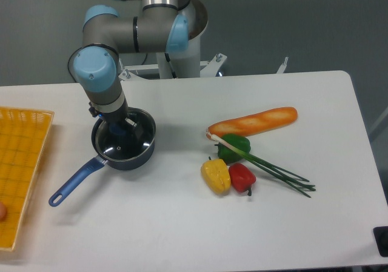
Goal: Open the lid
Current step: 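Lift the glass lid up off the saucepan rim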
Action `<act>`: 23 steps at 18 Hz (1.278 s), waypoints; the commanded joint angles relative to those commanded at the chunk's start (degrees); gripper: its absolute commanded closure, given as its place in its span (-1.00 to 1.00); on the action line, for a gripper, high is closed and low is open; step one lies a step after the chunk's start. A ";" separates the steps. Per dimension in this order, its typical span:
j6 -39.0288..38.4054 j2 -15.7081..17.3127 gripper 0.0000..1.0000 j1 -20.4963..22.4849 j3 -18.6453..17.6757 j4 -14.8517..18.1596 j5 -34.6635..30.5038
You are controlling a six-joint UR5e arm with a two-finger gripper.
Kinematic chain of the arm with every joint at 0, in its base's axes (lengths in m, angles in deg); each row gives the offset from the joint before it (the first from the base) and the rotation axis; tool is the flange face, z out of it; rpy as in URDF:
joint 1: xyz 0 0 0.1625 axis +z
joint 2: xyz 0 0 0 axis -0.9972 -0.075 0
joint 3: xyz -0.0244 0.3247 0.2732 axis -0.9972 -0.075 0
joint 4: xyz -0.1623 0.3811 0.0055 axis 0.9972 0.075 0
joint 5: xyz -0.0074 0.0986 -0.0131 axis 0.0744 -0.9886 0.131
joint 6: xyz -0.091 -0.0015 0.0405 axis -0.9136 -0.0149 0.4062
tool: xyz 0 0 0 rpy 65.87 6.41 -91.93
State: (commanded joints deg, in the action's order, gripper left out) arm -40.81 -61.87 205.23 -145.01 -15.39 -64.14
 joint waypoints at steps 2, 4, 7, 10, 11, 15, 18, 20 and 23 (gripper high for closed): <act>0.00 0.09 -0.04 0.27 0.44 0.70 0.00; 0.00 0.09 -0.04 0.44 0.88 1.58 0.09; 0.09 0.18 -0.04 1.23 2.46 3.16 1.93; 1.49 0.26 -0.04 2.37 4.22 5.18 2.55; 1.93 0.26 -0.04 2.90 4.83 5.62 2.55; 3.07 0.26 -0.04 5.62 7.12 6.15 3.51; 7.20 -0.09 -0.04 7.99 9.14 7.55 4.39; 10.09 -0.09 -0.04 9.75 9.76 9.31 4.92; 15.19 0.09 -0.04 12.04 10.28 9.76 4.66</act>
State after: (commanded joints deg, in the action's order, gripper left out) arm -25.62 -61.78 217.26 -134.73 -5.64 -59.48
